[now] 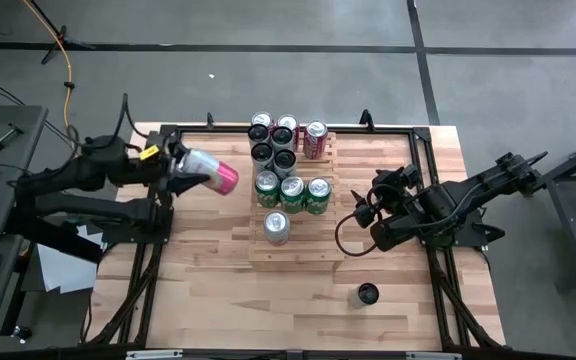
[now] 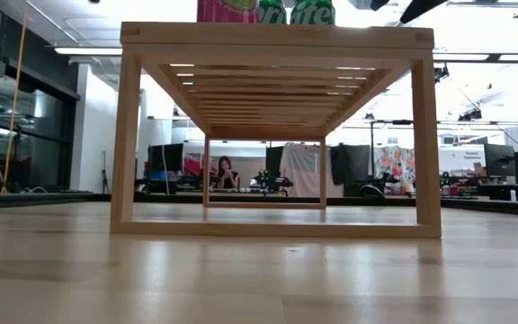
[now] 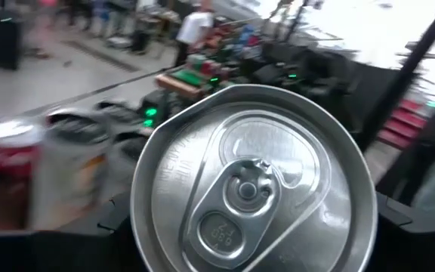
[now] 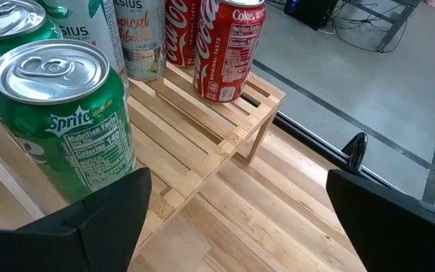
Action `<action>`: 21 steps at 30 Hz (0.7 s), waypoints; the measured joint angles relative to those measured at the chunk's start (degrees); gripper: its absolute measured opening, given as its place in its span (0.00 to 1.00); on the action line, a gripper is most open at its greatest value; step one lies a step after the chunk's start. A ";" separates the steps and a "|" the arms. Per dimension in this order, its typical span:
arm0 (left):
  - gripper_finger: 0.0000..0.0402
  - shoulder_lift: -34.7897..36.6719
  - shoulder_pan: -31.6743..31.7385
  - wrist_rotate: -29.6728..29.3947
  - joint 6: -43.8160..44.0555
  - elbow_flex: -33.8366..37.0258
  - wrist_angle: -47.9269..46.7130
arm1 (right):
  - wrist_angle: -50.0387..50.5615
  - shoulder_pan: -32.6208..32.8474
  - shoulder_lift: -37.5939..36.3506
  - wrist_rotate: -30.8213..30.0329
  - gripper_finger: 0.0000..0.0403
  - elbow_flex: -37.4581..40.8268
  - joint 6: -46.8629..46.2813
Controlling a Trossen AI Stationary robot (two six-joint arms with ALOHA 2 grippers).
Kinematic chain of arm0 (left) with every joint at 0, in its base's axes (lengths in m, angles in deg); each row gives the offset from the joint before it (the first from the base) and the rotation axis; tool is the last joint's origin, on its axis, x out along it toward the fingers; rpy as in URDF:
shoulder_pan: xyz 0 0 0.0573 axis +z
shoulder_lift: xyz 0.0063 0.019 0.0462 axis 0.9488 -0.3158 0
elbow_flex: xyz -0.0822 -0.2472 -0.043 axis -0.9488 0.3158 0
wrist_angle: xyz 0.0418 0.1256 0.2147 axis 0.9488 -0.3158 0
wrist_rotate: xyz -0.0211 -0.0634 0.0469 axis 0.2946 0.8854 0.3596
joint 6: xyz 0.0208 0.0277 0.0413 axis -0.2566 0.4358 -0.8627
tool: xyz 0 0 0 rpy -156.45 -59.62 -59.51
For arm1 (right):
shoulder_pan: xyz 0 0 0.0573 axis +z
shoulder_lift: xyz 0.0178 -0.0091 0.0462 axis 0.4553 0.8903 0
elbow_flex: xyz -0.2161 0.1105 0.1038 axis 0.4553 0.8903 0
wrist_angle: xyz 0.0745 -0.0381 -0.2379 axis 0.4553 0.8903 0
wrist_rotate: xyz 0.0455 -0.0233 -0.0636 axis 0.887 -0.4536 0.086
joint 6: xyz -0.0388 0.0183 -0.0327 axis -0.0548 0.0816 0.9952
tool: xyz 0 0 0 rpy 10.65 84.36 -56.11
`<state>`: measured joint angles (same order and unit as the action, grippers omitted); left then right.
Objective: Place canned beverage on shelf
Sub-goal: Align the pink soda can with the other pink soda can on the shelf
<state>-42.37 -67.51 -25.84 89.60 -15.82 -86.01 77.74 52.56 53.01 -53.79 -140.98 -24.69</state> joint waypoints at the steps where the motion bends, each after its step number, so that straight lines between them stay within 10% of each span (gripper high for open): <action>1: 0.70 -1.03 -1.28 0.05 -0.47 -0.01 1.77 | -0.11 0.00 0.00 0.02 0.96 0.00 0.00; 10: 0.70 -16.09 -12.57 -1.58 -7.56 -5.55 14.44 | -0.98 0.00 -0.02 0.00 0.96 0.00 0.20; 21: 0.70 -39.25 -20.07 -12.31 -20.17 -30.26 2.37 | -1.48 0.00 -0.04 -0.03 0.96 0.00 0.22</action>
<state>-81.62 -87.58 -38.15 69.44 -46.09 -83.64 76.26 52.56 52.97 -53.82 -140.98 -24.47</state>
